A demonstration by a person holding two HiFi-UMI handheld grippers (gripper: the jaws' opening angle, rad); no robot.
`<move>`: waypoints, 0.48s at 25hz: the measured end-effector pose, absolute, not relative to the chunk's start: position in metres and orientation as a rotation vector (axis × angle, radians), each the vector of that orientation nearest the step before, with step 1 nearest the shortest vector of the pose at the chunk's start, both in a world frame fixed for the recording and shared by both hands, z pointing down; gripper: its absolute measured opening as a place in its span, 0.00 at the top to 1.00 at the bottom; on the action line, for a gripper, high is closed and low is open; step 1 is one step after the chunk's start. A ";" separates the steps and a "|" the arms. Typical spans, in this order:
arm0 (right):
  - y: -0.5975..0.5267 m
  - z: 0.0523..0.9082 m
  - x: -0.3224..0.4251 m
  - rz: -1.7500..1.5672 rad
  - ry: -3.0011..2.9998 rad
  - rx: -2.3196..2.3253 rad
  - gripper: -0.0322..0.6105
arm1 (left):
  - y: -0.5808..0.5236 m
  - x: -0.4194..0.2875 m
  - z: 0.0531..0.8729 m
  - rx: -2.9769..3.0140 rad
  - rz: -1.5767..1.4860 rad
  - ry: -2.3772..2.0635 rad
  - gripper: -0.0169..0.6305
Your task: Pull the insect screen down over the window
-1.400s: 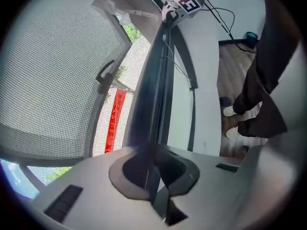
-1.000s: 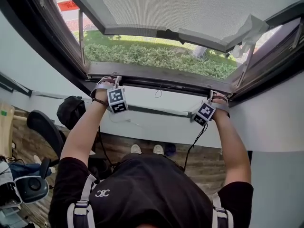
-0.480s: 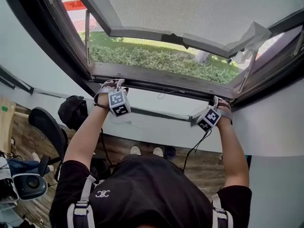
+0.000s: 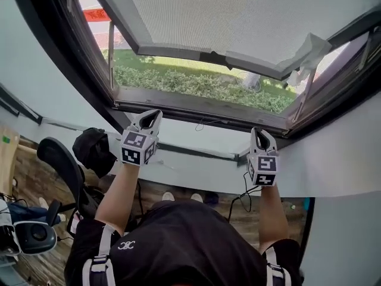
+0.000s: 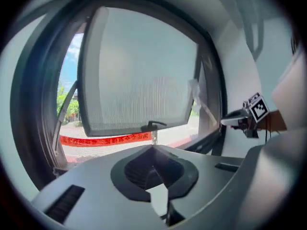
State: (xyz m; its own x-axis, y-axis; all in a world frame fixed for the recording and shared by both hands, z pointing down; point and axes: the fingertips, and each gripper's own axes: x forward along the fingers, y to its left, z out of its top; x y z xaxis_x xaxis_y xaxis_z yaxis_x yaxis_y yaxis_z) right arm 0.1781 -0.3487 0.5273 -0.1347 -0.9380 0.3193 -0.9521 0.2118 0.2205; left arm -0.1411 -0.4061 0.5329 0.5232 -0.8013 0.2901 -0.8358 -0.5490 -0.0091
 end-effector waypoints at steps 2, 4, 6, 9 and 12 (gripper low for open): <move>-0.340 0.496 0.159 0.107 -2.252 1.878 0.94 | -0.394 -0.137 0.517 2.596 0.251 -1.444 0.97; -0.330 0.477 0.143 0.147 -2.335 1.974 0.94 | -0.381 -0.132 0.509 2.598 0.214 -1.494 0.97; -0.321 0.476 0.134 0.164 -2.330 2.048 0.94 | -0.368 -0.128 0.507 2.606 0.218 -1.558 0.97; -0.320 0.493 0.123 0.169 -2.299 2.055 0.94 | -0.357 -0.117 0.512 2.626 0.244 -1.598 0.97; -0.322 0.500 0.115 0.201 -2.333 2.025 0.95 | -0.353 -0.105 0.509 2.650 0.228 -1.564 0.97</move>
State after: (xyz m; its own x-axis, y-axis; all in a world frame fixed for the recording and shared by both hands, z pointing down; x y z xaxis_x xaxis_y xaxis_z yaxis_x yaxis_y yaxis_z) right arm 0.1152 -0.3220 0.4999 -0.1438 -0.9823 0.1198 -0.9883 0.1364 -0.0679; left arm -0.1048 -0.3525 0.5086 0.4753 -0.8660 0.1555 -0.8743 -0.4847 -0.0269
